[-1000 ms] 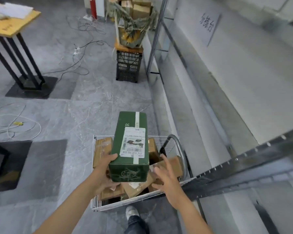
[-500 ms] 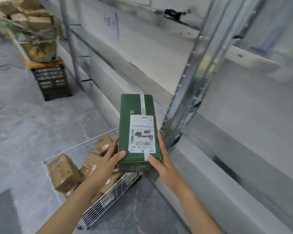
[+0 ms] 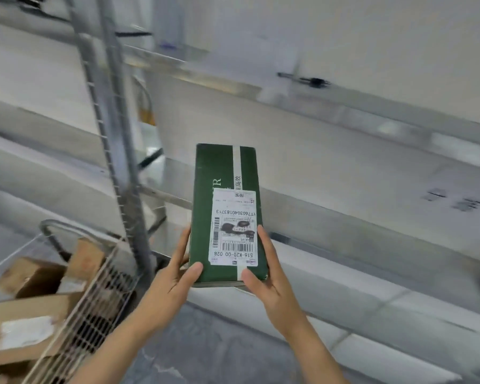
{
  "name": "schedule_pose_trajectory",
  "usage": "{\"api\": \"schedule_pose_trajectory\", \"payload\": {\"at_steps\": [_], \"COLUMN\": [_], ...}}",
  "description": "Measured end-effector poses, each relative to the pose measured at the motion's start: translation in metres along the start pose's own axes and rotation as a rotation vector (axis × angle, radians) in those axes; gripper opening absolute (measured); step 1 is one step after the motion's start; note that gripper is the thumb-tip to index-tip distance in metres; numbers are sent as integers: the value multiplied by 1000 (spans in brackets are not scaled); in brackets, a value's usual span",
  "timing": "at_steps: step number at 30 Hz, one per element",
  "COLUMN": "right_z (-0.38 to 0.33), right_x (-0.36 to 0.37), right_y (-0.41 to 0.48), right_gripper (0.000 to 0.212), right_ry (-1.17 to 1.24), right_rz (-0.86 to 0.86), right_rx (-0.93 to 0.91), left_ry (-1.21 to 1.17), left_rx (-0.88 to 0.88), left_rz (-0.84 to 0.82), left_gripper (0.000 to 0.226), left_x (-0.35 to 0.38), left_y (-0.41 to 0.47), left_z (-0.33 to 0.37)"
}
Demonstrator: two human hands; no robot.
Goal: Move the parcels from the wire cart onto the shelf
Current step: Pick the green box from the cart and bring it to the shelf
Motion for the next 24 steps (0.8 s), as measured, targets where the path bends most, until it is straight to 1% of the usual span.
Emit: {"api": "schedule_pose_trajectory", "payload": {"at_steps": [1,3,5,7,10,13,17,20,24], "right_z": [0,1,2,2,2,4,7,13,22], "right_x": [-20,-58,-93,-125,-168,-204,-248,-283,-337], "right_y": [-14,-42,-68,-90,-121,-146,-173,-185,-186], "right_gripper": [71,75,82,89,92,90,90,95,99], "right_ry": [-5,-28,-71,-105,-102,-97,-110,-135,-174], "right_rz": [31,83,126,165,236,305,421,487,567], "right_rx": [0,6,0,-5,0,13,31,50,64], "left_ry": [9,19,41,38,33,75,77,88,143], "left_rx": [10,6,28,44,62,71,67,68,71], "left_rz": [-36,-94,-148,-191,-272,-332,-435,-465,-505], "left_gripper": [63,61,63,72,78,71,68,67,59], "left_x": [24,68,107,142,191,235,293,334,387], "left_y": [-1,-6,-8,-10,-11,-9,0,14,42], "left_z": [4,14,24,30,38,46,53,57,63]}}
Point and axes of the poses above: each hand's wrist, its own y-axis towards the middle knuckle, its own x-axis out of the palm, z = x × y, the point moved 4 cm from there along y, towards the middle knuckle, and after that the axes turned 4 degrees about y, right-handed, at the moved point
